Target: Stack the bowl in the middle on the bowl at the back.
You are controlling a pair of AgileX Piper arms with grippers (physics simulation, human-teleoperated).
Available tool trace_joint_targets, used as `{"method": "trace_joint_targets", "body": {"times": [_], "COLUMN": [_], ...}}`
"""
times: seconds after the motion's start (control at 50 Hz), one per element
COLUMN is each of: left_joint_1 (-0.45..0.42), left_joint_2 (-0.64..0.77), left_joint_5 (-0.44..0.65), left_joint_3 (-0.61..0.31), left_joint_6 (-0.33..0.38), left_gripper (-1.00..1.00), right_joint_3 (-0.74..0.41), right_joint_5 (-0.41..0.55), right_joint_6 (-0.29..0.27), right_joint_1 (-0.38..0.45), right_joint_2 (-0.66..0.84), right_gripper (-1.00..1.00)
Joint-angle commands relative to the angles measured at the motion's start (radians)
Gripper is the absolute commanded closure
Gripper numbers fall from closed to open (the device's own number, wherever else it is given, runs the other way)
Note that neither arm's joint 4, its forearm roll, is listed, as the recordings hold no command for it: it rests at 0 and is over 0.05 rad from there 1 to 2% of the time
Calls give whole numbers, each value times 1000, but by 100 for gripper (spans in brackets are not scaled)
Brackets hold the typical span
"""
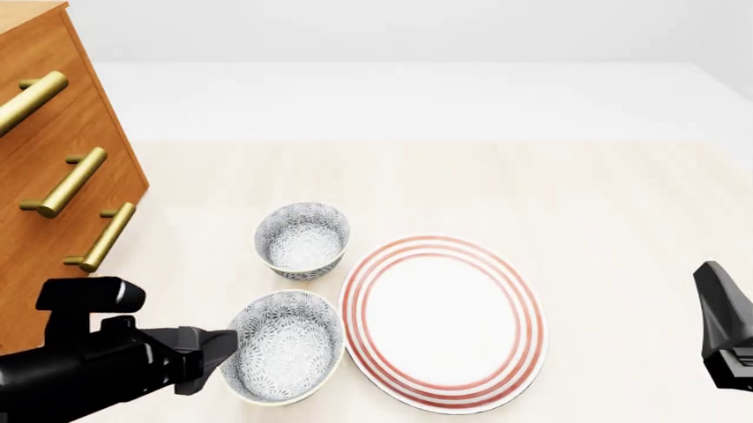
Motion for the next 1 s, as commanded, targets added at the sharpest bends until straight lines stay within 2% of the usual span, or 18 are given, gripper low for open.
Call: {"method": "trace_joint_targets", "body": {"times": [0.02,0.18,0.5,0.7,0.74,0.76,1.0], "left_joint_1": [-15,-21,-74,-61,-33,-20,0], "left_joint_2": [121,221,375,454,430,438,415], "left_joint_5": [-152,-285,-471,-554,-544,-547,-528], "left_joint_3": [55,92,107,109,108,108,99], "left_joint_6": [-19,-48,-116,-122,-101,-106,-92], "left_gripper": [-100,-100,-100,-100,-100,100,100], "right_joint_3": [-1,-1,0,1,1,1,0], "right_joint_5": [2,2,0,-2,-2,-3,0], "right_joint_6": [1,3,1,0,1,0,1], "right_joint_1": [-1,-2,-2,0,1,1,3], "right_joint_2": [-1,-3,-1,-1,0,0,-3], "right_gripper": [-100,-100,-100,-100,-100,-100,-100]}}
